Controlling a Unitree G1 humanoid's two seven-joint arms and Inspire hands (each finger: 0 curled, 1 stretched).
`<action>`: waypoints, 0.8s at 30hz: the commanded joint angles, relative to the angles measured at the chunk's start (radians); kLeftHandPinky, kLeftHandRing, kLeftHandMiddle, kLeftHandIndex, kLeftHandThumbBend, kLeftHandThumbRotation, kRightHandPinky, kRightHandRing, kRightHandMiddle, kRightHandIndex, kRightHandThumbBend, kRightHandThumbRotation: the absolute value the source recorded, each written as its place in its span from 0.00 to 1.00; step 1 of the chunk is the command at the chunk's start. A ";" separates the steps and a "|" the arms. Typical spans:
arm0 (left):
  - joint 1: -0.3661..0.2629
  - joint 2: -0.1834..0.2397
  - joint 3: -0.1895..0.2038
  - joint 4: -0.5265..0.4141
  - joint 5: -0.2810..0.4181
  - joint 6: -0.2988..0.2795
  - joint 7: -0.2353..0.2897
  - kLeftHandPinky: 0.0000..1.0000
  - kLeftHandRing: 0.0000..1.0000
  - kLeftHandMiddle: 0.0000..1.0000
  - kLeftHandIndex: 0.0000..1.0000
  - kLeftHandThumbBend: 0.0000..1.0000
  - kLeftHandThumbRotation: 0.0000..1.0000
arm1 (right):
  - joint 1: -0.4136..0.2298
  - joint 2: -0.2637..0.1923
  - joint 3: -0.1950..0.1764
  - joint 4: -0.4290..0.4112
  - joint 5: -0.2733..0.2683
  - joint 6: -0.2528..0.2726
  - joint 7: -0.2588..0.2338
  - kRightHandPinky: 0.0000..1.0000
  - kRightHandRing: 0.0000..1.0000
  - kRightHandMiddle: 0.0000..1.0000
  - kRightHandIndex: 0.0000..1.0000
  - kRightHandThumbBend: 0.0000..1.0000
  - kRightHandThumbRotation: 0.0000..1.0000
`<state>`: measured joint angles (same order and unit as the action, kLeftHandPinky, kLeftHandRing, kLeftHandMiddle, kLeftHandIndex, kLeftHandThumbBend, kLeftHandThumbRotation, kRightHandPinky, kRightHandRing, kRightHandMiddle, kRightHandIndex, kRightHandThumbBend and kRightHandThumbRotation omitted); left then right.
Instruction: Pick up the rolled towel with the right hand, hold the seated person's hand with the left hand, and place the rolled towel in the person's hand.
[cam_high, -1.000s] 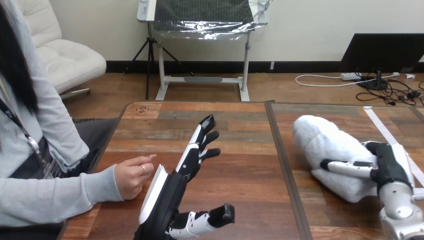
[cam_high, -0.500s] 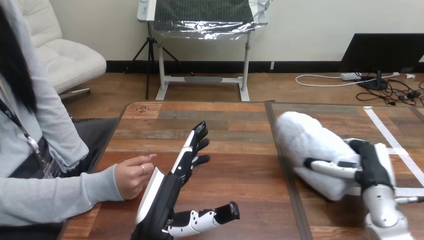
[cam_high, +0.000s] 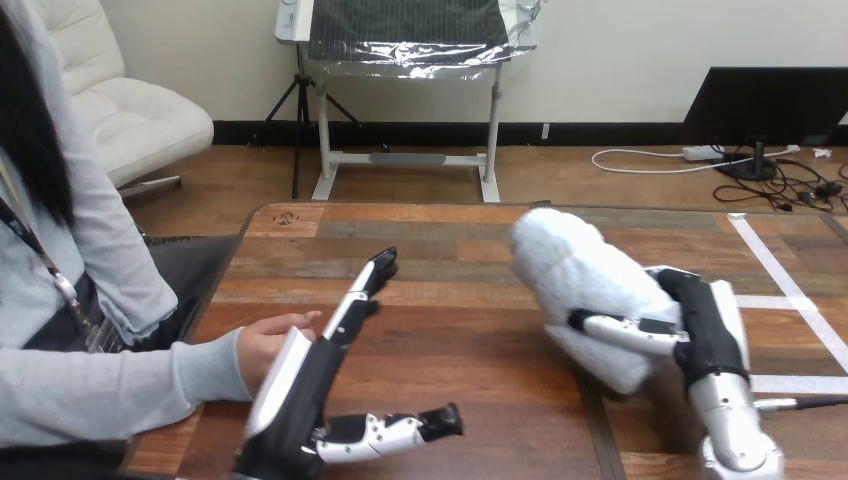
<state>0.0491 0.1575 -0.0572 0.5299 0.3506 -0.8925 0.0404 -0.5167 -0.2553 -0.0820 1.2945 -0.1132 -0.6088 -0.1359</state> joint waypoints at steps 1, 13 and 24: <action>-0.048 0.032 0.015 -0.069 0.024 0.026 0.029 0.95 0.96 0.94 0.94 1.00 0.41 | -0.039 0.011 -0.020 -0.086 0.029 -0.079 0.009 0.33 0.39 0.48 0.49 0.80 0.00; -0.076 0.090 0.016 -0.070 0.044 0.069 0.057 0.94 0.94 0.93 0.92 1.00 0.32 | -0.007 0.046 -0.022 -0.127 0.057 -0.175 0.064 0.33 0.39 0.47 0.48 0.77 0.00; -0.112 0.147 0.024 -0.079 0.094 0.098 0.088 0.88 0.90 0.90 0.92 1.00 0.27 | 0.021 0.077 -0.027 -0.170 0.090 -0.225 0.107 0.33 0.39 0.47 0.48 0.76 0.00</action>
<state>0.0337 0.2641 -0.0502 0.5057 0.4081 -0.8011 0.0905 -0.4648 -0.1945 -0.0864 1.2027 -0.0548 -0.7789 -0.0425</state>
